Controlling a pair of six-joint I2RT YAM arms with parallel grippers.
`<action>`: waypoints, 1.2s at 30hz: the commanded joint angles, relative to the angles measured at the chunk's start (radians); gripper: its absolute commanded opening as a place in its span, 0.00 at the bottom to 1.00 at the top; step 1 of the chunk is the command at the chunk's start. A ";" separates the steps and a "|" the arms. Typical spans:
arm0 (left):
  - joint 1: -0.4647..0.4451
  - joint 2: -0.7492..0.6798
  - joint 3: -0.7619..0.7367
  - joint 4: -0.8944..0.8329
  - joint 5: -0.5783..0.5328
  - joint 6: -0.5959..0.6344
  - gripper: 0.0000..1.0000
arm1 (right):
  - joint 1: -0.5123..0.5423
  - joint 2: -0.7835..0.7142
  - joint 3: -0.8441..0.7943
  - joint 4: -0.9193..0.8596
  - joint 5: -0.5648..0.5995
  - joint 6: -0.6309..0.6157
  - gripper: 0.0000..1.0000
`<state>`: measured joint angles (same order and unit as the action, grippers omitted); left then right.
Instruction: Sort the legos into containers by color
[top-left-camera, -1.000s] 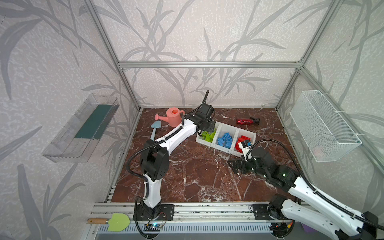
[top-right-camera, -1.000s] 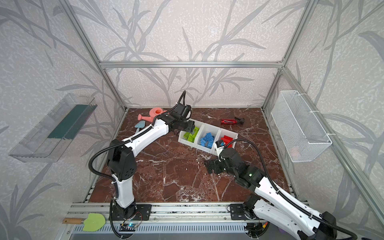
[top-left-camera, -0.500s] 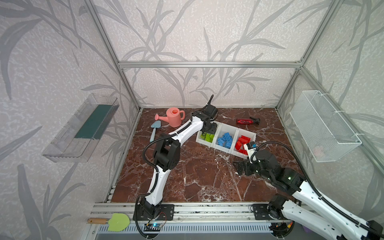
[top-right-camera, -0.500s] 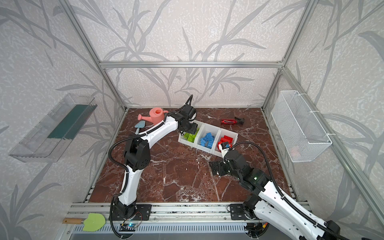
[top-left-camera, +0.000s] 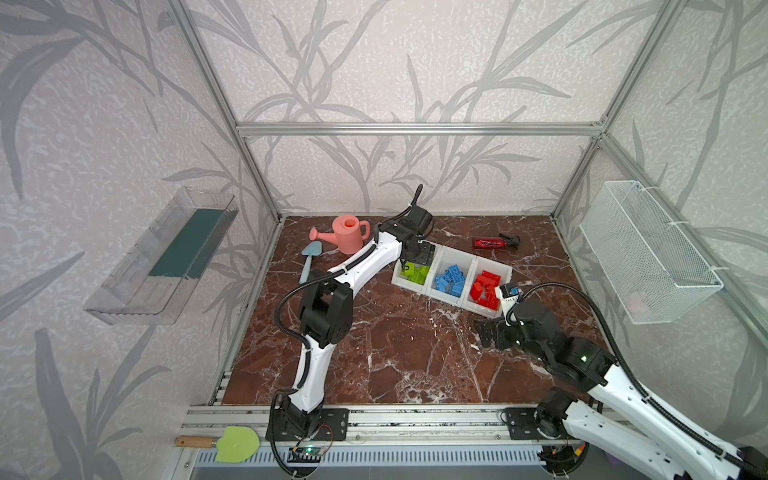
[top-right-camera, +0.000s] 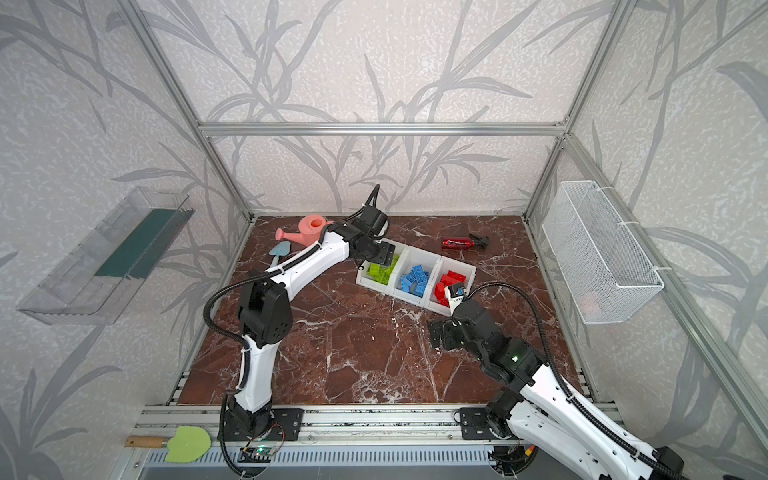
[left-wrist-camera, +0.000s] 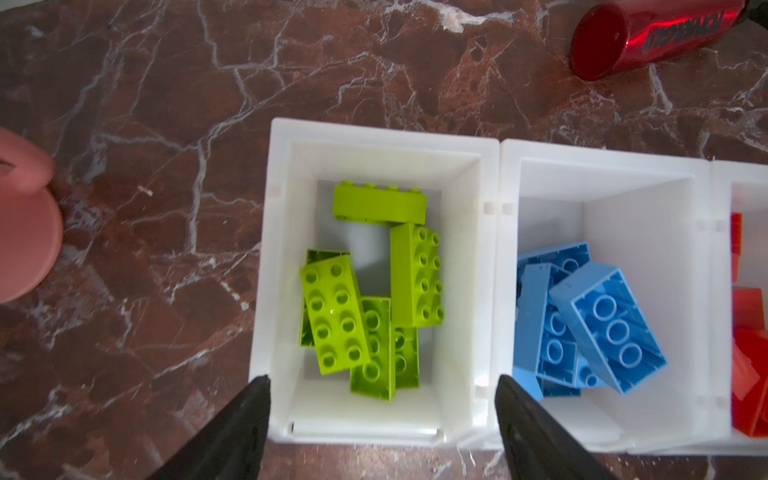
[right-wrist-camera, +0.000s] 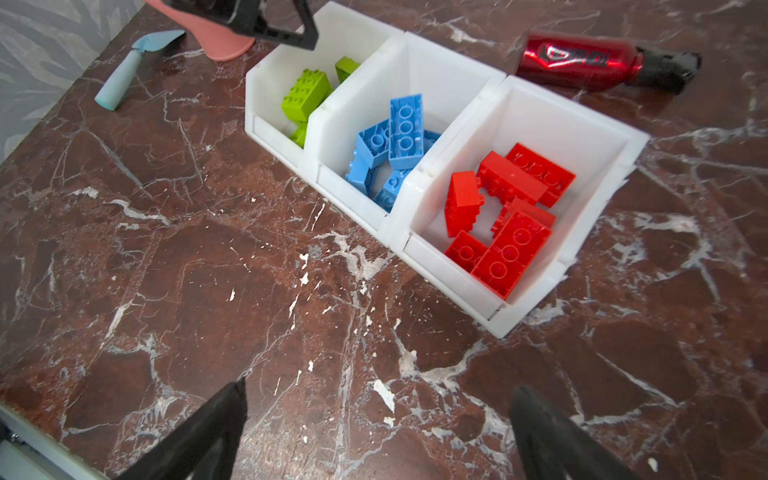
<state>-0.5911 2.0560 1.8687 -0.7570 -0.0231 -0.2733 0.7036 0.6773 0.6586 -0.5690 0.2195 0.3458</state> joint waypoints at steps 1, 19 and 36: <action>-0.008 -0.183 -0.101 0.034 -0.040 -0.036 0.86 | -0.003 -0.067 0.022 -0.013 0.111 -0.060 0.99; 0.163 -1.019 -0.989 0.158 -0.495 -0.078 0.94 | -0.198 0.084 -0.149 0.357 0.358 -0.164 0.99; 0.525 -0.643 -1.125 0.678 -0.354 0.044 0.96 | -0.473 0.603 -0.241 1.042 0.439 -0.360 0.99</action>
<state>-0.0723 1.3792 0.7464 -0.2752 -0.4076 -0.2672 0.2367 1.2289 0.4450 0.2466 0.5995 0.0662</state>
